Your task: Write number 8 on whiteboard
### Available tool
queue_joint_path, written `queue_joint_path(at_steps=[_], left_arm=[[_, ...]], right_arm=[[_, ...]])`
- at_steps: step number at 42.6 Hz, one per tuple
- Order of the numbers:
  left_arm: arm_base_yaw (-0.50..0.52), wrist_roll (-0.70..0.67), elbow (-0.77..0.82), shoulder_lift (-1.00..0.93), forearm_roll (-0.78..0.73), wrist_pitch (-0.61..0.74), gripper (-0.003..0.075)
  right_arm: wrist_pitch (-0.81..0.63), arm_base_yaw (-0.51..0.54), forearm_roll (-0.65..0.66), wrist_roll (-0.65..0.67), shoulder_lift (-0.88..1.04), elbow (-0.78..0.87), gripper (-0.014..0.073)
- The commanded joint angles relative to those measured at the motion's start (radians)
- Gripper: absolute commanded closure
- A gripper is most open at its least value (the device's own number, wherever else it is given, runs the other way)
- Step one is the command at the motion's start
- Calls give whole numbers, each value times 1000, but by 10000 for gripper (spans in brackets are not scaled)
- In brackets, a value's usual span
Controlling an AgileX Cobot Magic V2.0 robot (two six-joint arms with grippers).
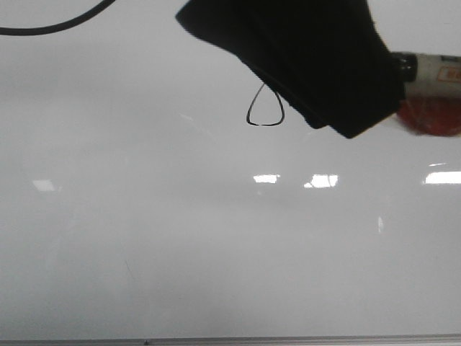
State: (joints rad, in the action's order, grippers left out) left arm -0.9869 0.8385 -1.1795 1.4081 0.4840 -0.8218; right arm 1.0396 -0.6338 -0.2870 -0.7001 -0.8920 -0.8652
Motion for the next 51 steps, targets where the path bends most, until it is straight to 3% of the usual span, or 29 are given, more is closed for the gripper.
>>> queue_joint_path(at_steps=[1,9,15,19,24,36,45,51], left_arm=[[21,-134,-43,-33,-34,18,741],[85,-607,-87,-82,-455,-72,741],[144,-914,-103,-156,-787,-204,741],[198,-1021,-84,-232,-902,-248,741],[285,-1122,-8,-343,-1012,-207,741],[580,-1340,252,-528,-1080,149,741],[815,-1411,401,-476,-1048,498,741],[928,-1458,425,-379,-1046,630,741]], right_arm=[[-25,2,82,89,33,-25,50],[-24,2,317,373,103,-25,78],[-24,2,367,424,125,-25,78],[-23,2,366,425,126,-25,78],[-23,2,366,425,126,-25,78],[-49,2,366,425,126,-25,78],[-62,2,365,425,126,-25,78],[-67,2,365,425,126,-25,78]])
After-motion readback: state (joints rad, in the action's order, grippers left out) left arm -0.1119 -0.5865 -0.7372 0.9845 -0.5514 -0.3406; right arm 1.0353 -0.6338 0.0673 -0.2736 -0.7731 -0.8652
